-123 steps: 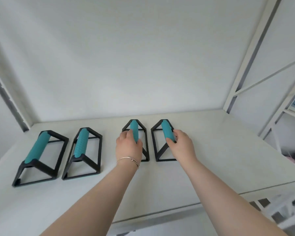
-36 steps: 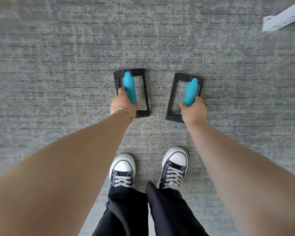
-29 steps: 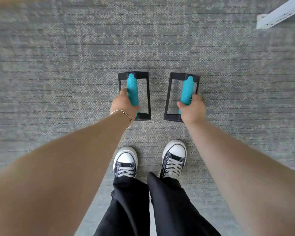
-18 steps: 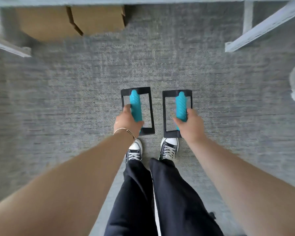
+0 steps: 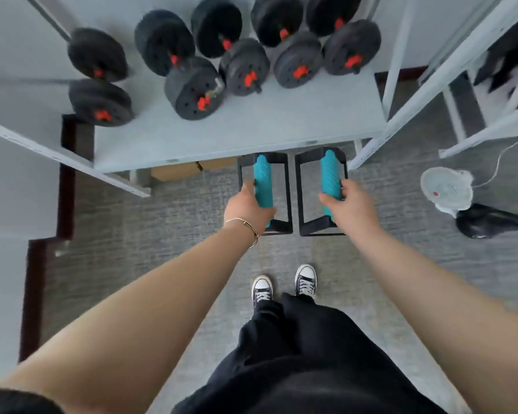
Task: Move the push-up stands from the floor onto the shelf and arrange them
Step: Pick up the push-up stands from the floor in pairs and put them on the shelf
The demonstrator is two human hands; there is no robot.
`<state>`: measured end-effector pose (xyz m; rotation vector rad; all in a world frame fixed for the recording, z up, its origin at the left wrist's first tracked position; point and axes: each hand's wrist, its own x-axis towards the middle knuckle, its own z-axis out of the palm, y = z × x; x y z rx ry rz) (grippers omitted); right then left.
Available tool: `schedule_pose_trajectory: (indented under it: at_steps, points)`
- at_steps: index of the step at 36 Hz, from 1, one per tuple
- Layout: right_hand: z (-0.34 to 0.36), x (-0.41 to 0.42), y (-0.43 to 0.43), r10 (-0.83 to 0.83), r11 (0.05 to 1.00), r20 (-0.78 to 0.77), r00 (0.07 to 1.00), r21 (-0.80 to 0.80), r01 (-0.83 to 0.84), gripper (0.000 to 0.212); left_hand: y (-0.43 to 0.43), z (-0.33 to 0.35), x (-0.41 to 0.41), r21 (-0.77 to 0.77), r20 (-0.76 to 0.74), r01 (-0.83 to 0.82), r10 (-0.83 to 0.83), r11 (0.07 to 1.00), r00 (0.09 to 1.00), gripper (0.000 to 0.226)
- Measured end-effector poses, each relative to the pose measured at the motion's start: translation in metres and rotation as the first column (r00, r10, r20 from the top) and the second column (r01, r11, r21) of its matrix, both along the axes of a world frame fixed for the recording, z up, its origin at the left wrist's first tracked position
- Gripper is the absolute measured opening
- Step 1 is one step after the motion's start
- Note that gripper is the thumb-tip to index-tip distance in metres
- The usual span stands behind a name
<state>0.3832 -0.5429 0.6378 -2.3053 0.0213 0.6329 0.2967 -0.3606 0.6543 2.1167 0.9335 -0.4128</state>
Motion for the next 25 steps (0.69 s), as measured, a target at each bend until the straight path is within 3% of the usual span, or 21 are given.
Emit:
schedule_pose_trajectory:
  at_steps: [12,21,25]
  points:
    - [0.174,0.012,-0.001,-0.048,0.994,0.263,0.964,0.106,0.021,0.032,0.009,0.162,0.014,-0.012,0.319,-0.016,0.019,1.0,0.948,0.073]
    - [0.272,0.028,0.002,-0.155,0.97,0.386,0.91,0.235,0.065,0.024,0.021,0.247,0.04,-0.039,0.502,-0.028,0.044,0.999,0.864,0.062]
    - [0.305,0.05,0.007,-0.185,0.955,0.416,0.89,0.288,0.064,0.032,0.032,0.273,0.063,-0.068,0.545,-0.05,0.079,0.996,0.834,0.063]
